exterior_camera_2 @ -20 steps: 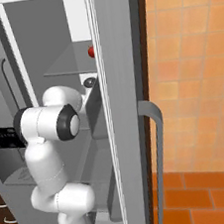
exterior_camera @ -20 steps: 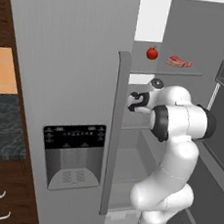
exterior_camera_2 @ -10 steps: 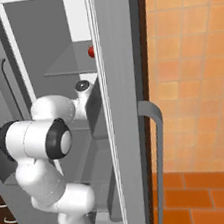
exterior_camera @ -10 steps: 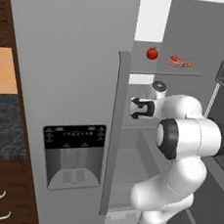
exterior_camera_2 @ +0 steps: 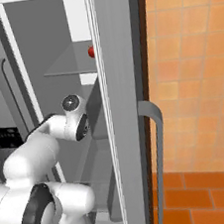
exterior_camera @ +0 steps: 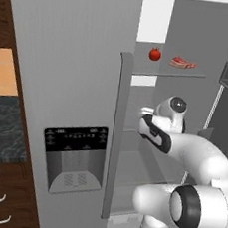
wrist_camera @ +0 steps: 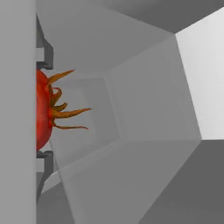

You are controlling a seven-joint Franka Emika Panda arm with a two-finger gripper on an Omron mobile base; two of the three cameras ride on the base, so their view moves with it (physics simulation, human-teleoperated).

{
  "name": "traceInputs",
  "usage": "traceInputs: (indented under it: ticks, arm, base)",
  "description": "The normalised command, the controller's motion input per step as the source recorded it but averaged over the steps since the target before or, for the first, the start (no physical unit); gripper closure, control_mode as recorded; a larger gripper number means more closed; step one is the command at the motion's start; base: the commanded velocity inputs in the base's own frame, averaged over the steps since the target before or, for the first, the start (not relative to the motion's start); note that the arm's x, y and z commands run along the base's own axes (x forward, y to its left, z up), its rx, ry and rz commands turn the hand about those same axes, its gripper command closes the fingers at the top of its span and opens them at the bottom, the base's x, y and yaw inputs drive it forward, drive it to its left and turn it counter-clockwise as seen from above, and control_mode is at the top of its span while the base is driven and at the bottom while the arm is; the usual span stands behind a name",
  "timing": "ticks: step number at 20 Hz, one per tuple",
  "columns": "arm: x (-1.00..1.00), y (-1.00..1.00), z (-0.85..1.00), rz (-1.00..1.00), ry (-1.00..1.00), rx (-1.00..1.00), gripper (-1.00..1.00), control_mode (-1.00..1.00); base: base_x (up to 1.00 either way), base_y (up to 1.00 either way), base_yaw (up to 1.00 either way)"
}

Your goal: Place one tomato and one steak in each tupperware on the nearby counter, to pack two identical lunches.

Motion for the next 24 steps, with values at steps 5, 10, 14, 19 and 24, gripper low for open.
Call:
traceInputs:
  ticks: [5,10,14,19,24]
  arm:
    - [-1.0,0.25,0.94,0.0,0.0,0.0,1.0,-1.0]
    - [-1.0,0.19,0.47,0.01,0.0,0.0,1.0,-1.0]
    - [-1.0,0.02,0.04,0.06,0.0,0.0,1.0,-1.0]
    - [-1.0,0.11,0.08,0.11,-0.08,-0.01,1.0,-1.0]
    - [0.0,0.0,0.0,0.0,0.0,0.0,1.0,1.0]
  base:
    - [0.0,0.0,0.0]
    - [0.0,0.0,0.0]
    - [0.0,0.0,0.0]
    - [0.0,0.0,0.0]
    - [-0.93,0.86,0.11]
